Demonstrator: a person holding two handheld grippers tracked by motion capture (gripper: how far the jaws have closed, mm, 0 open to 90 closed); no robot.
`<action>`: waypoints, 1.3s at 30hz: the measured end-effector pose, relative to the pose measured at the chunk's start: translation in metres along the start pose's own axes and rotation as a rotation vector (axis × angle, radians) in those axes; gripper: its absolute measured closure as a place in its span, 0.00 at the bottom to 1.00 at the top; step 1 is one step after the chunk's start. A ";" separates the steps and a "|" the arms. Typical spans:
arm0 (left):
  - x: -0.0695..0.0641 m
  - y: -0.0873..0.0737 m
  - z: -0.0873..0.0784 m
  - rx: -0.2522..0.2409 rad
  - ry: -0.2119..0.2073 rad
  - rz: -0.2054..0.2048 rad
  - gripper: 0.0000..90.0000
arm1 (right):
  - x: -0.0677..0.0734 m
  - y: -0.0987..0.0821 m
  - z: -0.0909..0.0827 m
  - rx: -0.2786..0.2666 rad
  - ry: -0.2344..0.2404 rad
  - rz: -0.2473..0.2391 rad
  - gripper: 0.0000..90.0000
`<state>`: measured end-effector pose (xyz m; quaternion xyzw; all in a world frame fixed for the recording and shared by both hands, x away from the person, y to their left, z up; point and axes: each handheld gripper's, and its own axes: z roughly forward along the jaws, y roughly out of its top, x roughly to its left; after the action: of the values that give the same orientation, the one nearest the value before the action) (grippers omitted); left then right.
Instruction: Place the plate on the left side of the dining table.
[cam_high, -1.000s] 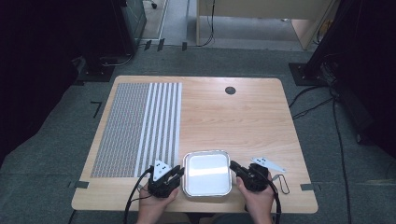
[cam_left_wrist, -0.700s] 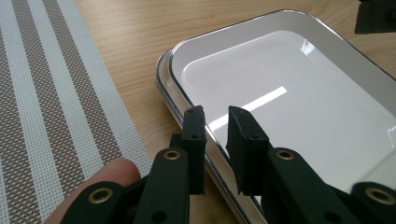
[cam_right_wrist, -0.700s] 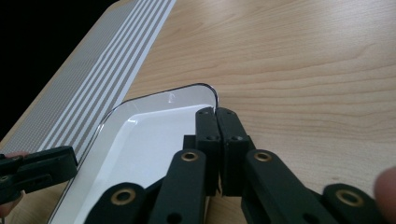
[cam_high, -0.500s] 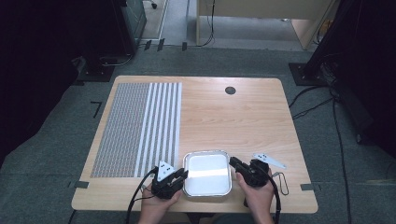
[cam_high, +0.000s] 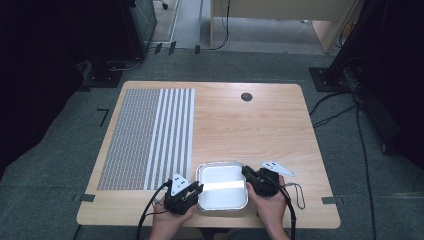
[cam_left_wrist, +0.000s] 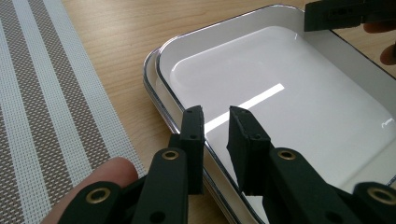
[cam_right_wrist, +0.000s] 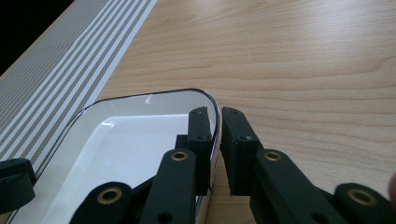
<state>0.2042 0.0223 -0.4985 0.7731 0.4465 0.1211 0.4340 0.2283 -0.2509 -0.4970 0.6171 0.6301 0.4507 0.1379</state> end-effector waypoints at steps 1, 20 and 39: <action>0.000 0.000 0.000 -0.001 0.000 0.002 0.84 | 0.000 0.000 0.000 -0.001 0.001 -0.009 0.94; -0.007 0.000 0.001 0.011 -0.042 0.018 0.76 | -0.008 0.005 -0.014 -0.060 -0.075 -0.004 0.89; -0.021 -0.001 0.004 0.032 -0.097 0.020 0.72 | -0.012 0.002 -0.011 -0.023 -0.124 0.075 0.99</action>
<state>0.1940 0.0033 -0.4977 0.7894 0.4189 0.0806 0.4415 0.2236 -0.2667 -0.4943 0.6652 0.5916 0.4239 0.1669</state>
